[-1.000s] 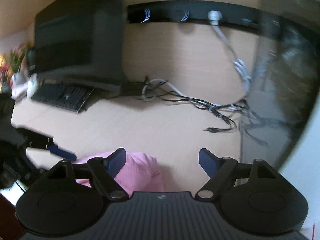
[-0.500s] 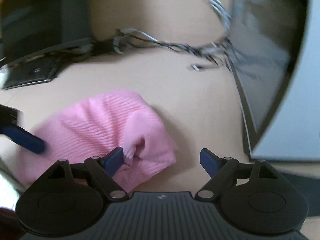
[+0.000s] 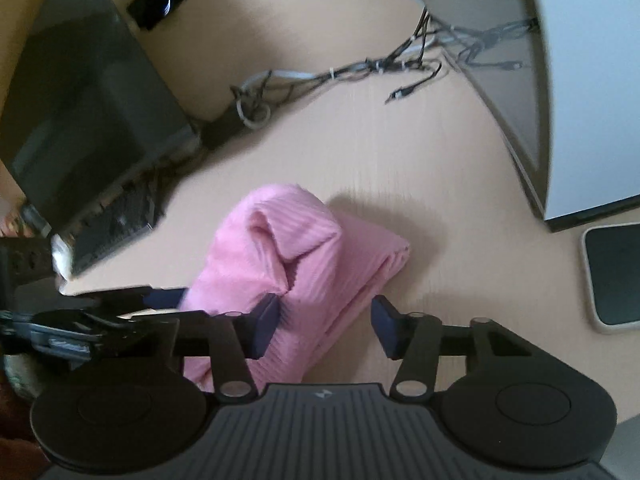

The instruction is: Fold clothes

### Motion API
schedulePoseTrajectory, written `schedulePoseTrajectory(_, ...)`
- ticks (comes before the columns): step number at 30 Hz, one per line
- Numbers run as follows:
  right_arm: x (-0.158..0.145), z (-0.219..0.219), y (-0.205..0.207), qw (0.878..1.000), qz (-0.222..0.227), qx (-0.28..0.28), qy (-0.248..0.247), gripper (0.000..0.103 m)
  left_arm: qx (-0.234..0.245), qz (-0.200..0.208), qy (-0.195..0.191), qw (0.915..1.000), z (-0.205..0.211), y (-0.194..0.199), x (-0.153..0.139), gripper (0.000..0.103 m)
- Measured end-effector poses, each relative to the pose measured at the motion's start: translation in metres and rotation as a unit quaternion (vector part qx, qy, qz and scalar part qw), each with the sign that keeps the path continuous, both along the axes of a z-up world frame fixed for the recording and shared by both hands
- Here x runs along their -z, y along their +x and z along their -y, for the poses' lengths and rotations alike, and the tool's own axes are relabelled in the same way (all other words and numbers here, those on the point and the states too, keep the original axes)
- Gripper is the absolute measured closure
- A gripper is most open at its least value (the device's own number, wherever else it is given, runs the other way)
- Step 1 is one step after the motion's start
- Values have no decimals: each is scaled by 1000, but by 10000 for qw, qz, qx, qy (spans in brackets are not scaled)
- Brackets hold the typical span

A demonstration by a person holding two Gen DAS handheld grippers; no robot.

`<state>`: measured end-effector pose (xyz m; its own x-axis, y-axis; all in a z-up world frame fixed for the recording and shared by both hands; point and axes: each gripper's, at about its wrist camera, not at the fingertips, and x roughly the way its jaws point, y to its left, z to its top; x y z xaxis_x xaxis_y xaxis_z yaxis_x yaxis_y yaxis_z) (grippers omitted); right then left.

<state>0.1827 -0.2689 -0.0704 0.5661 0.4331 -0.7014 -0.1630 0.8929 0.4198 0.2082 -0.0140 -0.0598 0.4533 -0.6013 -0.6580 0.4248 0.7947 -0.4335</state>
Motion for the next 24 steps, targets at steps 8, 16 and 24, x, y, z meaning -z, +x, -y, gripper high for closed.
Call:
schedulePoseTrajectory(8, 22, -61, 58, 9984, 146, -525, 167, 53, -823, -49, -364, 9959, -55, 2, -4, 20)
schedulePoseTrajectory(16, -24, -118, 110, 9889, 1323, -470, -495, 53, -1047, 508, -677, 9909, -76, 6, -33, 16)
schedulePoseTrajectory(24, -73, -101, 67, 9799, 1729, -918, -393, 51, -114, 458, -826, 9955, -33, -3, -21, 9)
